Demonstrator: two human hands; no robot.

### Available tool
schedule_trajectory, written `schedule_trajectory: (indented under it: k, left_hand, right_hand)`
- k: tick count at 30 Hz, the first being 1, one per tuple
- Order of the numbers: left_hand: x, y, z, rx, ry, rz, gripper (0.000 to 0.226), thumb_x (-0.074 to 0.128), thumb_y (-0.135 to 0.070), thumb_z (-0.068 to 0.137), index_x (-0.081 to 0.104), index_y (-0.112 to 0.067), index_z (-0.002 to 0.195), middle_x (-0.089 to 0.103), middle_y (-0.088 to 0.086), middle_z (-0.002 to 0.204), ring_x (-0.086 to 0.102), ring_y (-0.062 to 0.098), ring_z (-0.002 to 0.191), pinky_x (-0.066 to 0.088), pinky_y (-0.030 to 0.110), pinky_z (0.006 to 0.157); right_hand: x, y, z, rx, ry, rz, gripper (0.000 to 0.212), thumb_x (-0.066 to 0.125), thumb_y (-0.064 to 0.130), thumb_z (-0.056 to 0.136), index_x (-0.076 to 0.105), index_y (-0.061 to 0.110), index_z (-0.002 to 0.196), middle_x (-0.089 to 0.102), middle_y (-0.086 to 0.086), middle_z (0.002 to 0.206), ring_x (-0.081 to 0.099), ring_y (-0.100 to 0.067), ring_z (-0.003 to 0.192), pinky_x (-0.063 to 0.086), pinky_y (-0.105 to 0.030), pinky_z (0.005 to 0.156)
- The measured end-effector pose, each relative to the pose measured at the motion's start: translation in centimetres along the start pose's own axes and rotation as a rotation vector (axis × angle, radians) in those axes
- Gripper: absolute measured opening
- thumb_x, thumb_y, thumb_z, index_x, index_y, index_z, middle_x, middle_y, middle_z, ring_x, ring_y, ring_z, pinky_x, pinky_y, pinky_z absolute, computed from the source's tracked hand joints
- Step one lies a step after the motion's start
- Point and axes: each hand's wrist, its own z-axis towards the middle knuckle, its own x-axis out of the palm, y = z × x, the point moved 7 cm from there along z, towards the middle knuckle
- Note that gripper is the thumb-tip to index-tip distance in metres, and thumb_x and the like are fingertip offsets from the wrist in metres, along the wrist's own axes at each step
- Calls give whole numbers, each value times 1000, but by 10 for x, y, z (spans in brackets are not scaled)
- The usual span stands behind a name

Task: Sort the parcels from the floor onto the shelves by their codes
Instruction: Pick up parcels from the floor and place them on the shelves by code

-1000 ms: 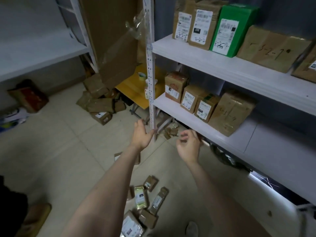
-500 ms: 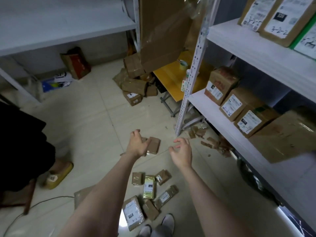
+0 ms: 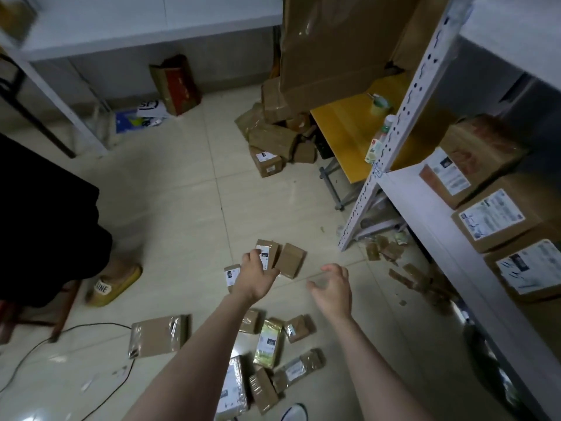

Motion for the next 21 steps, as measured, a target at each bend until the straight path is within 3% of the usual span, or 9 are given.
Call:
schedule_trajectory:
  k: [5, 10, 21]
  left_hand:
    - [31, 21, 32, 7, 40, 77, 60, 60, -32, 93, 34, -7, 141, 36, 13, 140, 41, 33, 129, 35, 36, 104]
    - [69, 32, 67, 83, 112, 145, 63, 58, -41, 87, 38, -15, 141, 42, 11, 136, 44, 31, 127, 38, 45, 106]
    - [154, 141, 98, 221, 264, 378, 66, 58, -37, 94, 30, -12, 148, 32, 12, 151, 42, 32, 131, 36, 38, 104]
  right_hand:
    - [50, -59, 21, 65, 68, -89, 58, 77, 26, 75, 54, 14, 127, 47, -7, 136, 50, -30, 122, 46, -34, 95]
    - [100, -114, 30, 177, 101, -112, 72, 76, 34, 77, 45, 16, 140, 39, -6, 145, 42, -32, 129, 42, -36, 99]
    - [196, -216, 41, 294, 47, -129, 71, 72, 35, 76, 42, 19, 139, 33, -5, 147, 38, -35, 131, 45, -40, 100]
